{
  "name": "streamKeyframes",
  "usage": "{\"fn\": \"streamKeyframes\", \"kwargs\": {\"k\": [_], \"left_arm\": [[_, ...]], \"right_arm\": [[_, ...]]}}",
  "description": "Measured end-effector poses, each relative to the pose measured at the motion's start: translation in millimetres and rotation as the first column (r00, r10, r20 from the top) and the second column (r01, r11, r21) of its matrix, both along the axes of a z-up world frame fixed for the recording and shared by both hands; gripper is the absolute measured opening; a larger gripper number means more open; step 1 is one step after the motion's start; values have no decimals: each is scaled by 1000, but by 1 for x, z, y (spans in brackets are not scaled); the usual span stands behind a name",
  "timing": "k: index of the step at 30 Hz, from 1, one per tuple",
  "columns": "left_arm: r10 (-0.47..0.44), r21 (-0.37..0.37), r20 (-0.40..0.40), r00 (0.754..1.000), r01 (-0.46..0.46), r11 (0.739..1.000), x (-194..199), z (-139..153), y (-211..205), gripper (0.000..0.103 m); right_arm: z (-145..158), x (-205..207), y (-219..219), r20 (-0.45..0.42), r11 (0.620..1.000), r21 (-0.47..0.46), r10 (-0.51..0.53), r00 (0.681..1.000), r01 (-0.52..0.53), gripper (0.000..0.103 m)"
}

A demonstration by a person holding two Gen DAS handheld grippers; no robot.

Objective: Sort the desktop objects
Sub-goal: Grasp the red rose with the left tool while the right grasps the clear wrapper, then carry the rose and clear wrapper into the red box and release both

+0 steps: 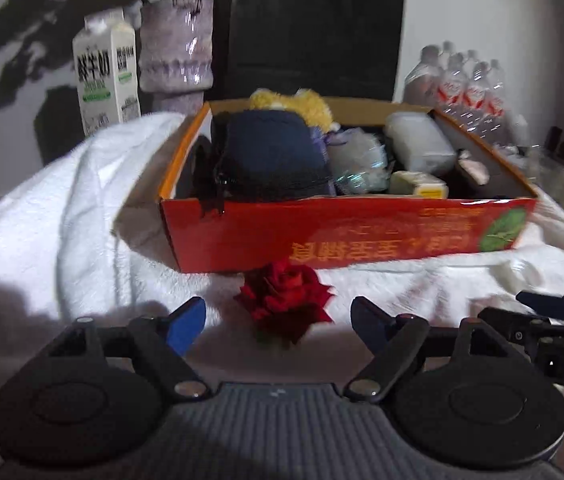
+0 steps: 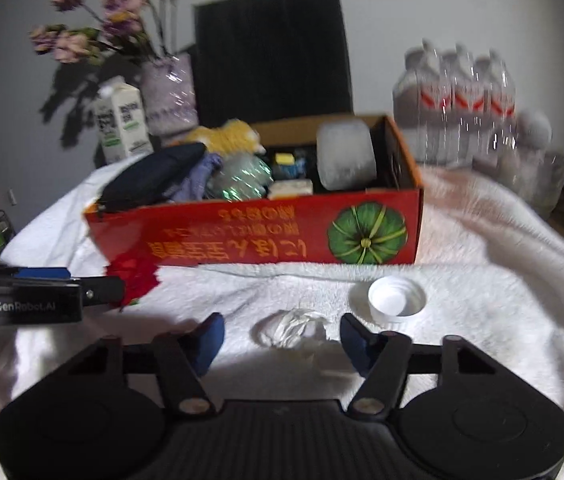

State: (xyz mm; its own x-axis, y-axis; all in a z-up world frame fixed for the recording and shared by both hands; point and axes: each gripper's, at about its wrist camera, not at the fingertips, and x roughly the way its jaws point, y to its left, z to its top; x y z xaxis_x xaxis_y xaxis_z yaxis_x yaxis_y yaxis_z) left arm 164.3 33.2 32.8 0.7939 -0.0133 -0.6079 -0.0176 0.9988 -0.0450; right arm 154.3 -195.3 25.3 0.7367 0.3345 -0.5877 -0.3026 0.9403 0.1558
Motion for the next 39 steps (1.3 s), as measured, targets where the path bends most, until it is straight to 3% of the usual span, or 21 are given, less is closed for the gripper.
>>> {"fn": "streamKeyframes", "kwargs": {"k": [1,2,4,10,17,24,31,34,39], "left_arm": [[10,-15,-12,1000,-10,1000,7,-5,2,60],[14,-32,-24,1000,-15,999,12,-8,4,53],[0,-100,-38,999,-4,995,14,-14,7,37],[-14,-25,31,999,15,1000,-3,-14,-5,34],[-29,-67,66,997,33,997,-10,-12,1,33],[-25,-30,88,996,28,999,-13,-16,-5,33],[1,-35,125,992,3,999,-21,-13,-3,33],[6,-48,123,992,0,999,-45,-1,-11,33],[-16,-53,202,979,27,998,-114,22,-36,33]], "right_arm": [[-6,8,3,-13,1000,-2,4,1000,-4,34],[-10,13,5,-15,1000,-2,-6,1000,6,23],[-12,13,7,9,1000,18,-10,1000,9,23],[-3,4,5,85,998,67,-13,996,7,23],[-4,-1,3,84,997,83,-18,996,11,23],[-2,-12,6,137,998,65,6,991,-15,23],[-1,-14,2,133,996,93,-2,991,-10,23],[6,-24,3,130,995,97,-7,991,-6,23],[28,-72,-2,172,990,131,19,985,-42,23]]}}
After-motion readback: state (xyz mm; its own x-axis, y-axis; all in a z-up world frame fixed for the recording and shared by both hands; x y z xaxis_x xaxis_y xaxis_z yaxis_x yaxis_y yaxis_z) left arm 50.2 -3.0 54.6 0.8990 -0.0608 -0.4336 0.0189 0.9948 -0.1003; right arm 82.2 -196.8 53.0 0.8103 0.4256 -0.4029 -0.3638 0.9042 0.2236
